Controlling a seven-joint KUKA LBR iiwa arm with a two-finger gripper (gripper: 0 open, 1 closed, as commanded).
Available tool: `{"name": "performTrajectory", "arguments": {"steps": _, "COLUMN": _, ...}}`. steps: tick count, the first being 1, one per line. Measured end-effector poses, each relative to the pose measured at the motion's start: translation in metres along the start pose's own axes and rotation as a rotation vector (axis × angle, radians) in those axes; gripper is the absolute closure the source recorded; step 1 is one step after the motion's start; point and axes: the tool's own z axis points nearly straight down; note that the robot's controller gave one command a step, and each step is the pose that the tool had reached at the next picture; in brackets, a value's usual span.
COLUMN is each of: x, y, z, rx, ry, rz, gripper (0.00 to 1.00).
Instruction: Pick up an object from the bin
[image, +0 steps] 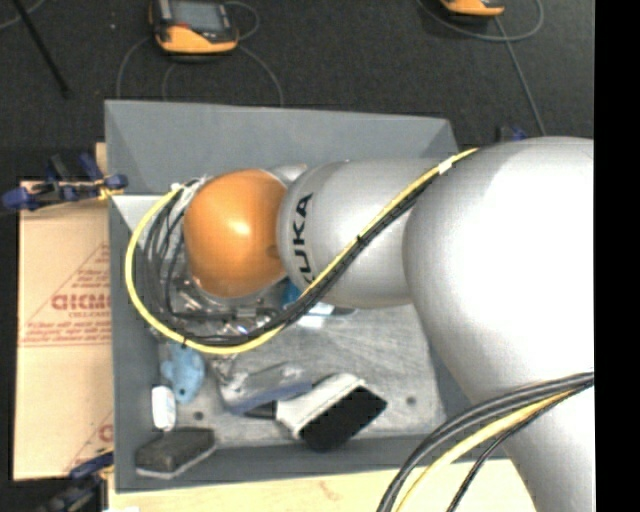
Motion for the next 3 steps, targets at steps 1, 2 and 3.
{"name": "performTrajectory", "arguments": {"steps": 1, "x": -0.0091, "y": 0.0040, "z": -0.0035, "rx": 0.005, "ry": -0.003, "rz": -0.214, "gripper": 1.00}}
{"name": "performTrajectory", "arguments": {"steps": 2, "x": -0.0091, "y": 0.0040, "z": -0.0035, "rx": 0.004, "ry": -0.003, "rz": -0.213, "gripper": 1.00}}
{"name": "performTrajectory", "arguments": {"steps": 3, "x": -0.0079, "y": 0.0050, "z": -0.0067, "rx": 0.001, "ry": 0.000, "rz": -0.212, "gripper": 1.00}}
